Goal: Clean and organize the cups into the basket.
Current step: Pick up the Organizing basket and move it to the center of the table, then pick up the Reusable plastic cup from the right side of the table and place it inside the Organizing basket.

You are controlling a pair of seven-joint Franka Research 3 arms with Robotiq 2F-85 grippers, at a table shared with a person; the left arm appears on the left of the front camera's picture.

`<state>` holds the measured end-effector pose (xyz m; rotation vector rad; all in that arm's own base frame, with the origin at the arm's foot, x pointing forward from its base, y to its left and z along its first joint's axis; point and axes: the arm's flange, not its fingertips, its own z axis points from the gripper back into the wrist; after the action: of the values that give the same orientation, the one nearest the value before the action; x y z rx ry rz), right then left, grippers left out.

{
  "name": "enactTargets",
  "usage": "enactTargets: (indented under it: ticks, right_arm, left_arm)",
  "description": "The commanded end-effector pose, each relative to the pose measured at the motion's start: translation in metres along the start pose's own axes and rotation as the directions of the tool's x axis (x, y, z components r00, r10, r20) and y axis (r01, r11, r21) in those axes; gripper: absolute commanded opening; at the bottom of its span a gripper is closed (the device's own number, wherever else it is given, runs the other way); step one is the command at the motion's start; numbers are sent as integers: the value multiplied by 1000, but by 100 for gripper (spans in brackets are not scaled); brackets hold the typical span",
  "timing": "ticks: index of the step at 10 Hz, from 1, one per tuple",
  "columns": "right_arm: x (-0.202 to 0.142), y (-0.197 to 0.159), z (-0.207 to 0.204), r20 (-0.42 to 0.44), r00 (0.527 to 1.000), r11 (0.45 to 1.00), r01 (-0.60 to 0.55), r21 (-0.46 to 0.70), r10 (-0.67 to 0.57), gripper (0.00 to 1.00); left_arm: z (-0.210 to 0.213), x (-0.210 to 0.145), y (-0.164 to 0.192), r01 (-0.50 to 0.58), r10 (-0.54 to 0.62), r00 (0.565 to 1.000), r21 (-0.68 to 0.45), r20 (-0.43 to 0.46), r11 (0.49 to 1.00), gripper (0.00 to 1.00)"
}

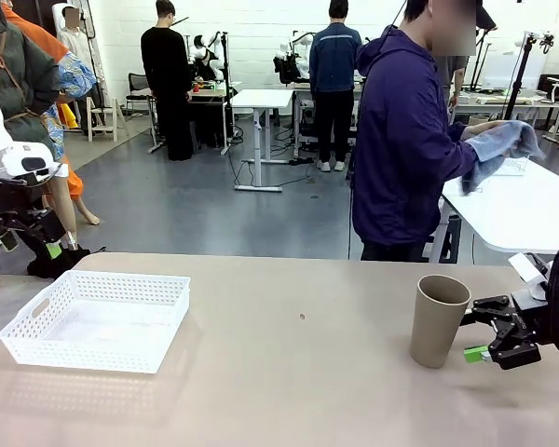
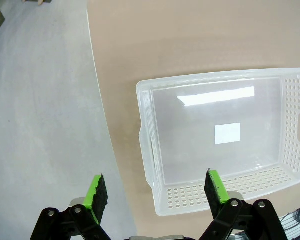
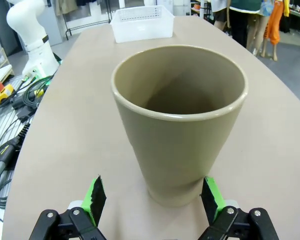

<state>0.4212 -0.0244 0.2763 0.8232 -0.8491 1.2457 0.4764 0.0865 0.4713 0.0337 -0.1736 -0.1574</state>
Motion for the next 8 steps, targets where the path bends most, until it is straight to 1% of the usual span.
enactTargets:
  ticks: [1, 4, 8]
  right_arm:
    - [-6, -16, -9, 14, 1000, 998, 1, -56, -1, 100]
    - [-3, -24, -19, 39, 999, 998, -34, -52, 36, 100]
    - [0, -29, -37, 45, 998, 999, -47, -13, 47, 100]
  left_arm:
    - [-6, 0, -4, 46, -46, 999, 7, 27, 999, 100]
    - [-14, 1, -9, 64, -64, 998, 13, 0, 998, 100]
    - [-24, 2, -6, 47, -47, 998, 4, -41, 999, 100]
